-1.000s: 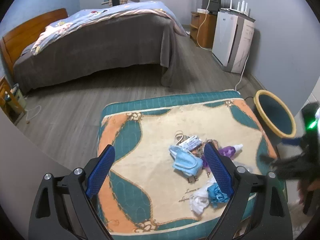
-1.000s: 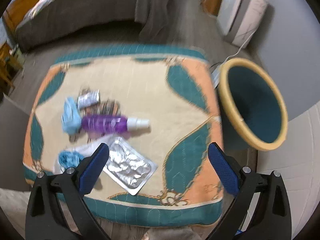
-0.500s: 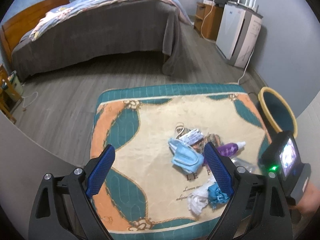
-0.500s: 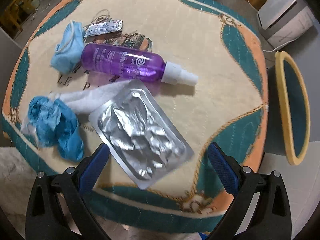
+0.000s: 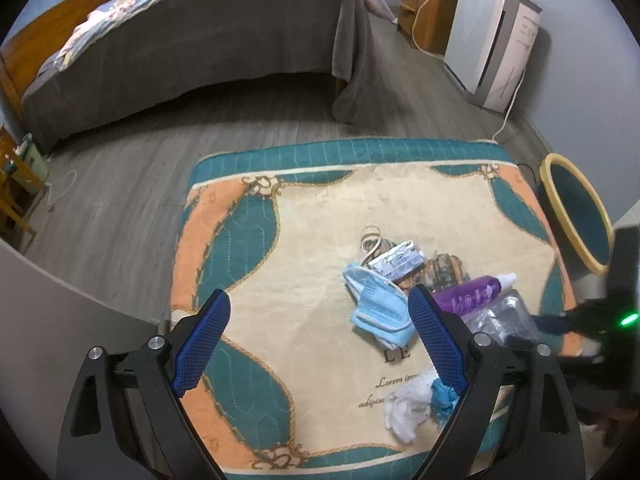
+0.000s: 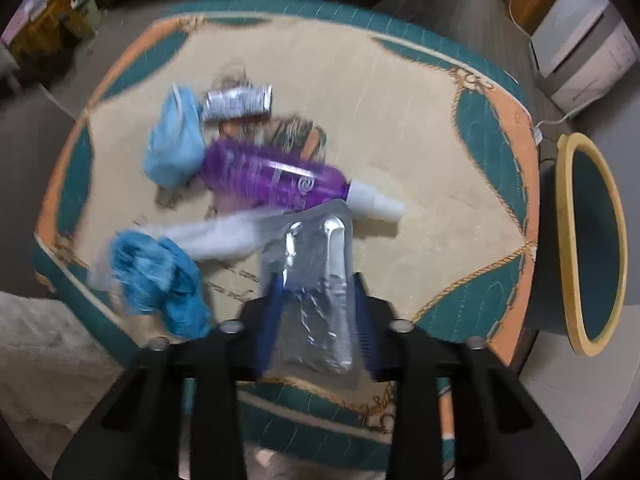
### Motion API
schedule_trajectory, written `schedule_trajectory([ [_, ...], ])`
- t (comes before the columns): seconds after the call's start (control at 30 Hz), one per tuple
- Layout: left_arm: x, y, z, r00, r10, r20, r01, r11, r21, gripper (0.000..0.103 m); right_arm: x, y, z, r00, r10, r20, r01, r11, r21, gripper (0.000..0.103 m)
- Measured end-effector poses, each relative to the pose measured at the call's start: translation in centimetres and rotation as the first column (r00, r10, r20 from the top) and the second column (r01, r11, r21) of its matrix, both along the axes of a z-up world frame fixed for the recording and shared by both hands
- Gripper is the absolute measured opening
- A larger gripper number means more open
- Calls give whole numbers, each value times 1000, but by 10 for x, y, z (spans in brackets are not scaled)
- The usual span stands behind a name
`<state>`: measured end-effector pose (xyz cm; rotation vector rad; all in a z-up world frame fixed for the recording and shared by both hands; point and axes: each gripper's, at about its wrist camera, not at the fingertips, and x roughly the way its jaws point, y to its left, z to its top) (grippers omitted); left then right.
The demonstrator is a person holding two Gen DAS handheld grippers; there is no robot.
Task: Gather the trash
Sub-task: 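Grasp the foil blister pack with the right gripper while the left grasps the blue mask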
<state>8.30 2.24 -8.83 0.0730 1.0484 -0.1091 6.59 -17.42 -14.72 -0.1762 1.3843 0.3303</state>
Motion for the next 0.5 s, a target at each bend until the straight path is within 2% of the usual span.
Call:
schedule_trajectory([
  [0.03, 1, -3, -3, 1000, -6, -8, 6, 1000, 6, 90, 2, -3, 7, 1000, 4, 4, -4, 1000, -3, 11],
  [0.07, 2, -7, -7, 1000, -17, -15, 17, 1000, 13, 90, 3, -5, 13, 1000, 7, 9, -7, 1000, -7, 10],
  [0.17, 2, -19, -18, 998, -52, -31, 53, 998, 39, 90, -2, -8, 33, 1000, 10, 19, -11, 1000, 19, 9],
  [0.3, 3, -32, -31, 994, -95, -53, 97, 995, 32, 90, 10, -19, 63, 993, 12, 116, -11, 1000, -7, 9],
  [0.37, 4, -38, -39, 991, -112, -69, 114, 993, 28, 88, 16, -28, 65, 990, -40, 137, 34, 998, 45, 9],
  [0.4, 5, -40, -43, 990, -117, -79, 120, 992, 27, 83, 18, -29, 66, 988, -52, 143, 45, 998, 52, 9],
  [0.5, 6, -49, -59, 985, -129, -117, 134, 990, 36, 80, 28, -32, 67, 983, -68, 170, 61, 997, 47, 9],
])
